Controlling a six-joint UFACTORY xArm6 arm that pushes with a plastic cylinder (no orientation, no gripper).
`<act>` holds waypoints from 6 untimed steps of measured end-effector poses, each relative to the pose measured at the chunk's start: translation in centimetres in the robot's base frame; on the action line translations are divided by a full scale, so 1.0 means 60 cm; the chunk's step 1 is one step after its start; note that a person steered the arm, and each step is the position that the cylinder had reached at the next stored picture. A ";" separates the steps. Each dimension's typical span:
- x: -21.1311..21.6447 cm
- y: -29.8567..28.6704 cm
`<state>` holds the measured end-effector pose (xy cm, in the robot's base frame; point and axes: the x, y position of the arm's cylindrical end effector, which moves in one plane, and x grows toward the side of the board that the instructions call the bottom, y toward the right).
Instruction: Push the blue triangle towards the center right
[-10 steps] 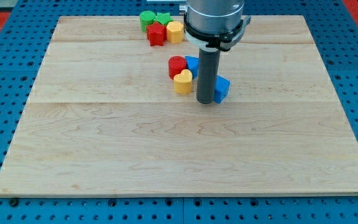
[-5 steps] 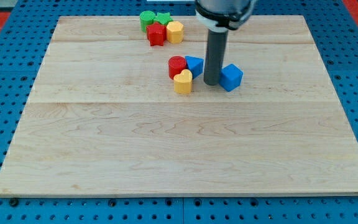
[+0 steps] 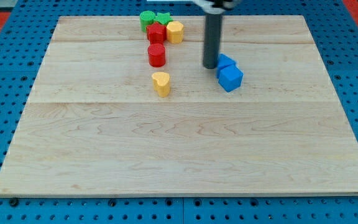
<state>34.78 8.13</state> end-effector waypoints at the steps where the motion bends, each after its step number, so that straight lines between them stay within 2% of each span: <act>1: -0.002 0.054; 2: -0.002 0.095; 3: -0.012 0.096; 5: 0.030 0.136; 6: -0.032 0.073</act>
